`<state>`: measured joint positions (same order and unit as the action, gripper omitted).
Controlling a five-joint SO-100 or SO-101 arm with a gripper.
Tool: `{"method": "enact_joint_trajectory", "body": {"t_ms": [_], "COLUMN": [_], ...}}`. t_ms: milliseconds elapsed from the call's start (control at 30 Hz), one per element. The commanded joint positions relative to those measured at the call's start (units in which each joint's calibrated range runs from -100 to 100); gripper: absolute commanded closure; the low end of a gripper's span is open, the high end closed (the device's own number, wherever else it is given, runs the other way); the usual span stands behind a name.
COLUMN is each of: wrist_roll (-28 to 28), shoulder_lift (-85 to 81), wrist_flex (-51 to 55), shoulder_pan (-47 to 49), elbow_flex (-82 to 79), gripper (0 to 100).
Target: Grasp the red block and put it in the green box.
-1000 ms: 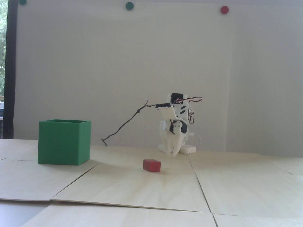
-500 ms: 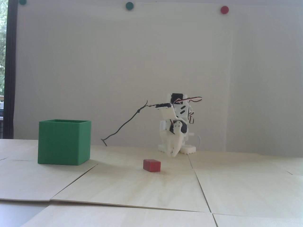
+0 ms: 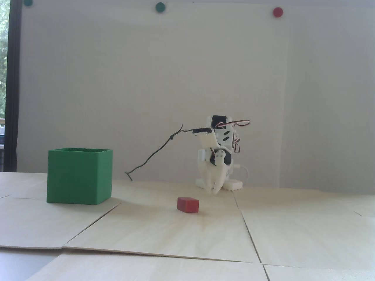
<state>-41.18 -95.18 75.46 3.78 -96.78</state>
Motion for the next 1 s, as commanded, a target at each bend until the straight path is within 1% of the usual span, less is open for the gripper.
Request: {"method": "enact_joint_trajectory", "body": {"t_ms": [0,767,967], "wrist_roll": [-0.05,-0.05,-0.26], "shoulder_lift": [-0.87,-0.87,-0.39], "wrist_flex": [1.78,1.78,1.69], "shoulder_pan": [0.36,0.36,2.29], "elbow_flex": [-0.21,-0.21,-0.21], "gripper": [98,98,98]}}
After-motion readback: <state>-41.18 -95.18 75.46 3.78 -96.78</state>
